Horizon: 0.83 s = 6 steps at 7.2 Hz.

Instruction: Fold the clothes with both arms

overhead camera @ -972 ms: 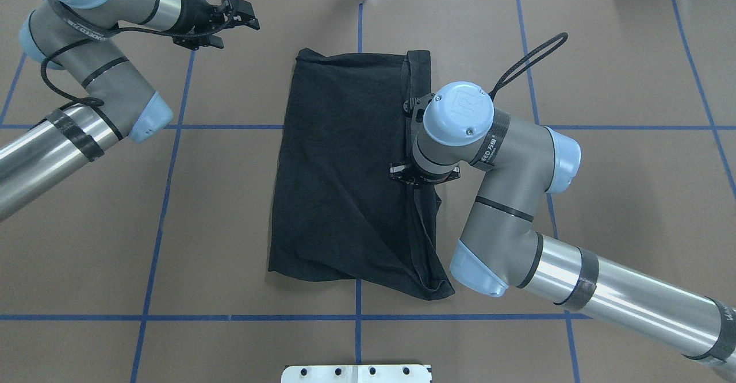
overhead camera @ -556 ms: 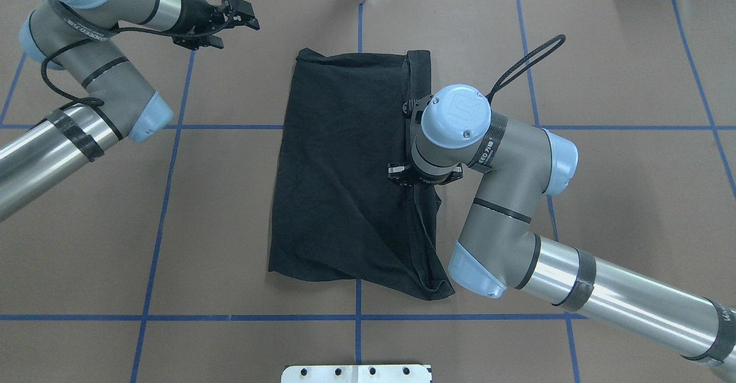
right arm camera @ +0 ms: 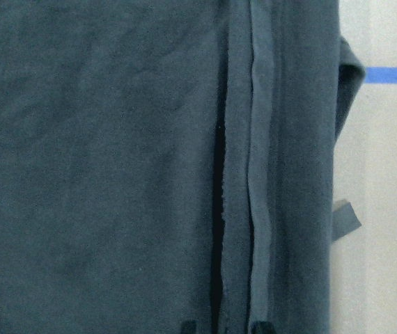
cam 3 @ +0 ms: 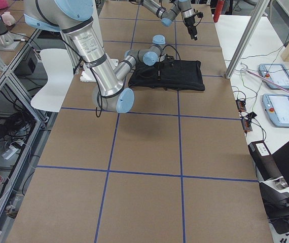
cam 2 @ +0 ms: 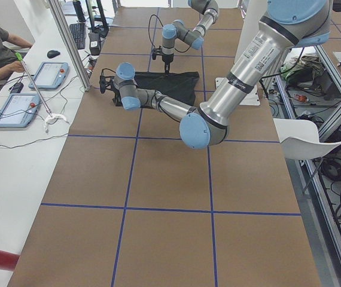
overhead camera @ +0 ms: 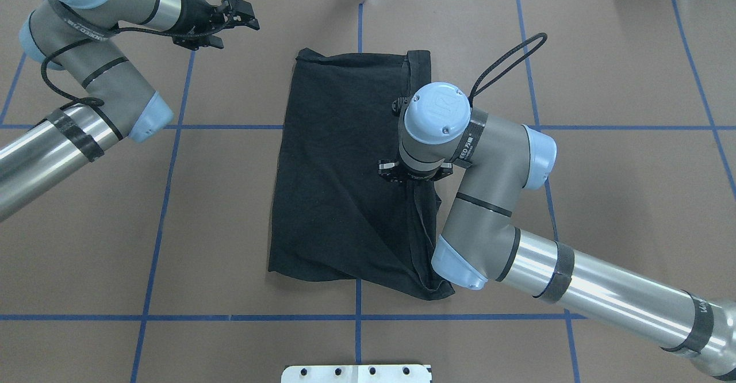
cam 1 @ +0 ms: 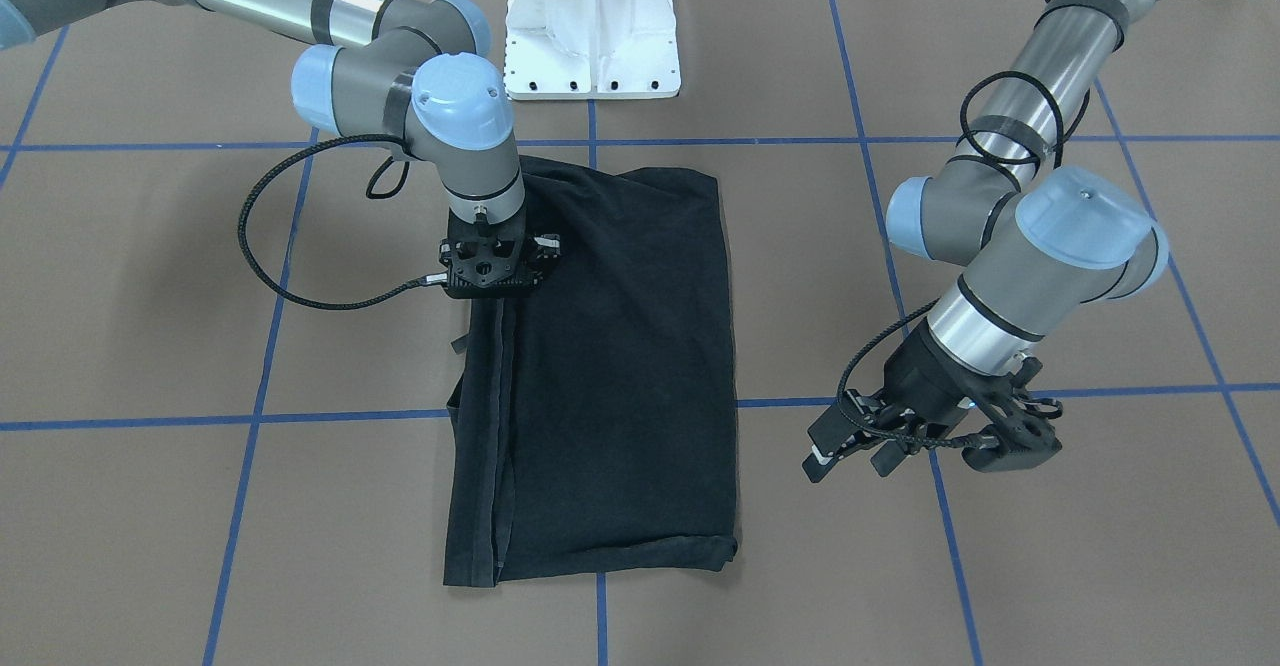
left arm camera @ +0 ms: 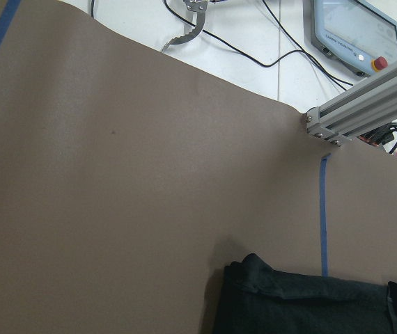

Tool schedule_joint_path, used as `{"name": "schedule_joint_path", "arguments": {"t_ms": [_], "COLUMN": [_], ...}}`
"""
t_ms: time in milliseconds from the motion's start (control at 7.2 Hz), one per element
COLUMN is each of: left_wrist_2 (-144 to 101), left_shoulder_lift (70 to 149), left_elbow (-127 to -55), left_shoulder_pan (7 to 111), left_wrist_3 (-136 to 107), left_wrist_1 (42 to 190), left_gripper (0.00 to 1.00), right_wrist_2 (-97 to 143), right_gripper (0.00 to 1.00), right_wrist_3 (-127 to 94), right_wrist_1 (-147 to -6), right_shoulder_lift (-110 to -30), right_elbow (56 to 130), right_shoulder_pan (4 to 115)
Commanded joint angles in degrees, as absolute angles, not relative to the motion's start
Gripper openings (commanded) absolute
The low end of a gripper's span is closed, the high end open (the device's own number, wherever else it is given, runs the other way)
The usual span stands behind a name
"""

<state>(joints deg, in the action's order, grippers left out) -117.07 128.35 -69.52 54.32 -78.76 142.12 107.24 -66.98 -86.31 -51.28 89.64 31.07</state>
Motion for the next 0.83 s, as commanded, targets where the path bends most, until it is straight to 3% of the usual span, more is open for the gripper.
{"name": "schedule_joint_path", "arguments": {"t_ms": [0,695], "left_wrist_2": [-117.1,-117.1], "left_shoulder_lift": [128.5,128.8], "left_elbow": [-69.5,-69.5], "left_shoulder_pan": [54.3,54.3], "left_wrist_3": [-78.8,-79.1], "left_wrist_1": [142.1,142.1], "left_gripper": [1.0,1.0], "right_wrist_2": [107.3,107.4], "right_gripper": [0.35,0.39], "right_wrist_3": [-67.0,-66.8], "right_wrist_1": [-86.4,-86.4], "right_shoulder_lift": [-51.3,-51.9], "right_elbow": [89.2,89.2], "right_shoulder_pan": [31.3,31.7]}}
